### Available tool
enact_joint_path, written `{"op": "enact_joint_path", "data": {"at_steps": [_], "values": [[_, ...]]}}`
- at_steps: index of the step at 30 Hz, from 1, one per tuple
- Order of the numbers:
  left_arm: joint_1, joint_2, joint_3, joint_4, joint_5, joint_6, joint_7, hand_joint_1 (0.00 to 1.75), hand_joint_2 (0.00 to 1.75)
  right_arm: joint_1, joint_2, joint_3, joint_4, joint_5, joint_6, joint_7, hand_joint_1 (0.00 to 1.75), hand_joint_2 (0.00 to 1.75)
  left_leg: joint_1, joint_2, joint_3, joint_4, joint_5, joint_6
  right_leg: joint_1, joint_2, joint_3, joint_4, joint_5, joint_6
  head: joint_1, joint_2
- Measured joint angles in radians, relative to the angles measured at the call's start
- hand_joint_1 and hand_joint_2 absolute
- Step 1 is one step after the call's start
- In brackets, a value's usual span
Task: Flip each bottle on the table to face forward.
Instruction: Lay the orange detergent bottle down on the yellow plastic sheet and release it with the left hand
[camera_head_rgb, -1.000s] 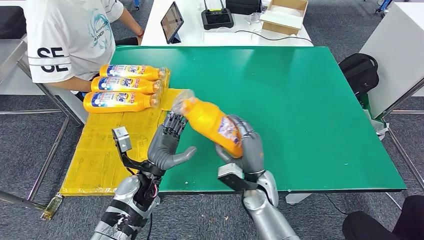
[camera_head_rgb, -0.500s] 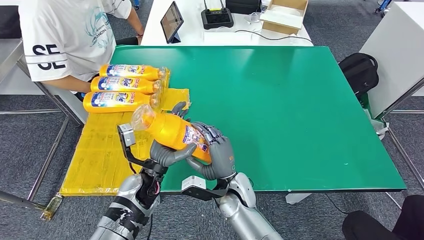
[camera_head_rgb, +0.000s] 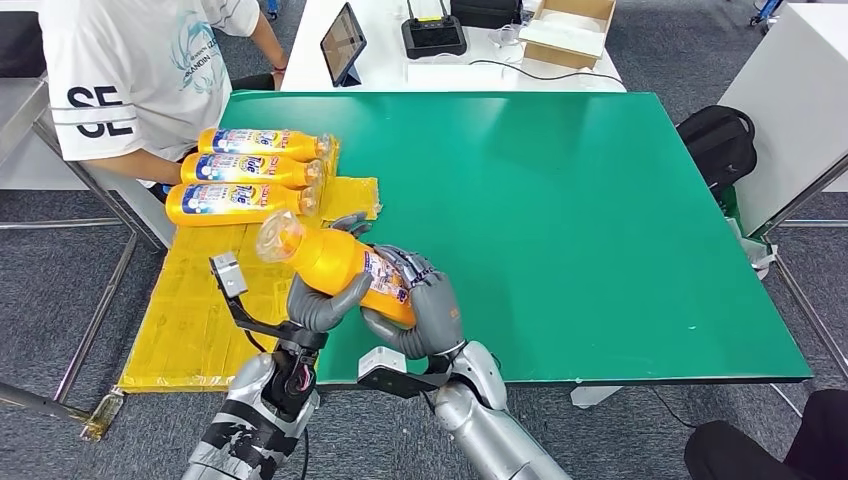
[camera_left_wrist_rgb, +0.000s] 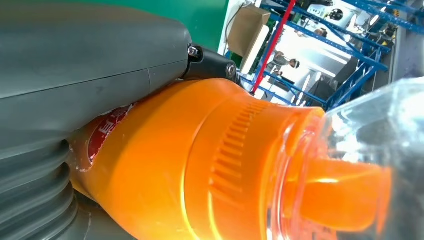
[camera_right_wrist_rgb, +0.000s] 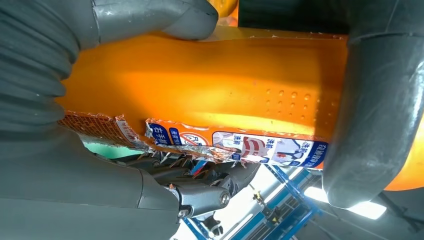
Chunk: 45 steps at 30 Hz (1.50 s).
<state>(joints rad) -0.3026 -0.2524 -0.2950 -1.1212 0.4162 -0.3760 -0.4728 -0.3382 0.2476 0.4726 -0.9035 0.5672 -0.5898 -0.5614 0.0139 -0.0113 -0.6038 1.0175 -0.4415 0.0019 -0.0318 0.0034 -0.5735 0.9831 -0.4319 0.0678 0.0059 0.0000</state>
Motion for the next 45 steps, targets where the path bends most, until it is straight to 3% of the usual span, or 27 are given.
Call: {"op": "enact_joint_path", "data": {"at_steps": [5, 6, 8, 10, 12, 21, 28, 33, 36, 39, 42, 45], "values": [[0.004, -0.002, 0.004, -0.006, -0.028, 0.017, -0.003, 1.75, 1.75, -0.005, 0.000, 0.004, 0.008, 0.004, 0.000, 0.003, 1.75, 1.75, 0.000, 0.000, 0.000, 0.000, 0.000, 0.000, 0.000, 0.000, 0.000, 0.000, 0.000, 0.000, 0.000, 0.000], [0.003, -0.002, 0.004, -0.006, -0.037, 0.020, -0.004, 1.75, 1.75, -0.006, 0.000, 0.004, 0.010, 0.005, -0.001, 0.004, 1.64, 1.75, 0.000, 0.000, 0.000, 0.000, 0.000, 0.000, 0.000, 0.000, 0.000, 0.000, 0.000, 0.000, 0.000, 0.000], [0.001, -0.002, 0.002, -0.005, -0.049, 0.024, -0.006, 1.75, 1.75, -0.008, 0.000, 0.005, 0.014, 0.007, -0.002, 0.006, 0.77, 1.75, 0.000, 0.000, 0.000, 0.000, 0.000, 0.000, 0.000, 0.000, 0.000, 0.000, 0.000, 0.000, 0.000, 0.000], [-0.003, -0.003, -0.002, -0.004, -0.068, 0.037, -0.013, 1.75, 1.75, -0.009, 0.000, 0.007, 0.018, 0.005, 0.002, 0.007, 0.00, 0.87, 0.000, 0.000, 0.000, 0.000, 0.000, 0.000, 0.000, 0.000, 0.000, 0.000, 0.000, 0.000, 0.000, 0.000], [-0.011, -0.004, -0.009, -0.004, -0.097, 0.063, -0.027, 1.75, 1.75, -0.008, 0.003, 0.010, 0.021, -0.006, 0.019, 0.007, 0.00, 0.00, 0.000, 0.000, 0.000, 0.000, 0.000, 0.000, 0.000, 0.000, 0.000, 0.000, 0.000, 0.000, 0.000, 0.000], [-0.044, 0.000, -0.009, -0.004, -0.330, 0.401, -0.132, 1.75, 1.75, 0.029, -0.008, -0.001, -0.058, -0.247, 0.276, -0.013, 0.00, 0.00, 0.000, 0.000, -0.001, 0.000, 0.000, 0.000, 0.000, 0.000, 0.000, 0.000, 0.000, 0.000, 0.000, 0.000], [-0.059, 0.012, 0.041, -0.008, -0.397, 0.514, -0.167, 1.75, 1.75, 0.067, -0.027, -0.035, -0.168, -0.318, 0.318, -0.018, 0.00, 0.00, 0.000, 0.000, -0.001, 0.000, 0.000, 0.000, 0.000, 0.000, 0.000, 0.000, 0.000, 0.000, 0.000, 0.000], [-0.069, 0.024, 0.084, -0.007, -0.519, 0.687, -0.210, 1.75, 1.75, 0.093, -0.031, -0.070, -0.255, -0.366, 0.292, -0.035, 0.00, 0.00, 0.000, 0.000, -0.001, 0.000, 0.000, 0.000, 0.000, 0.000, 0.000, 0.000, 0.000, 0.000, 0.000, 0.000], [-0.087, 0.037, 0.099, 0.023, -0.745, 0.885, -0.200, 1.75, 1.75, 0.104, -0.030, -0.087, -0.309, -0.380, 0.237, -0.059, 0.00, 0.00, 0.000, 0.000, -0.001, 0.000, 0.000, 0.000, 0.000, 0.000, 0.000, 0.000, 0.000, 0.000, 0.000, 0.000], [-0.122, 0.054, 0.127, 0.096, -1.111, 1.045, -0.145, 1.75, 1.75, 0.108, -0.030, -0.090, -0.350, -0.365, 0.179, -0.074, 0.00, 0.00, 0.000, 0.000, 0.000, 0.000, 0.000, 0.000, 0.000, 0.000, 0.000, 0.000, 0.000, 0.000, 0.000, 0.000], [-0.152, 0.062, 0.212, 0.160, -1.500, 1.068, -0.085, 1.75, 1.75, 0.110, -0.030, -0.089, -0.372, -0.337, 0.149, -0.077, 0.00, 0.00, 0.000, 0.001, 0.000, 0.000, 0.000, 0.000, 0.000, 0.000, 0.000, 0.001, 0.000, 0.000, 0.000, 0.000], [-0.180, 0.073, 0.286, 0.223, -1.719, 1.071, -0.019, 1.75, 1.75, 0.109, -0.030, -0.082, -0.380, -0.326, 0.138, -0.079, 0.00, 0.00, 0.000, 0.001, 0.000, 0.000, 0.000, 0.000, 0.000, 0.001, 0.000, 0.001, 0.000, 0.000, 0.000, 0.000]]}}
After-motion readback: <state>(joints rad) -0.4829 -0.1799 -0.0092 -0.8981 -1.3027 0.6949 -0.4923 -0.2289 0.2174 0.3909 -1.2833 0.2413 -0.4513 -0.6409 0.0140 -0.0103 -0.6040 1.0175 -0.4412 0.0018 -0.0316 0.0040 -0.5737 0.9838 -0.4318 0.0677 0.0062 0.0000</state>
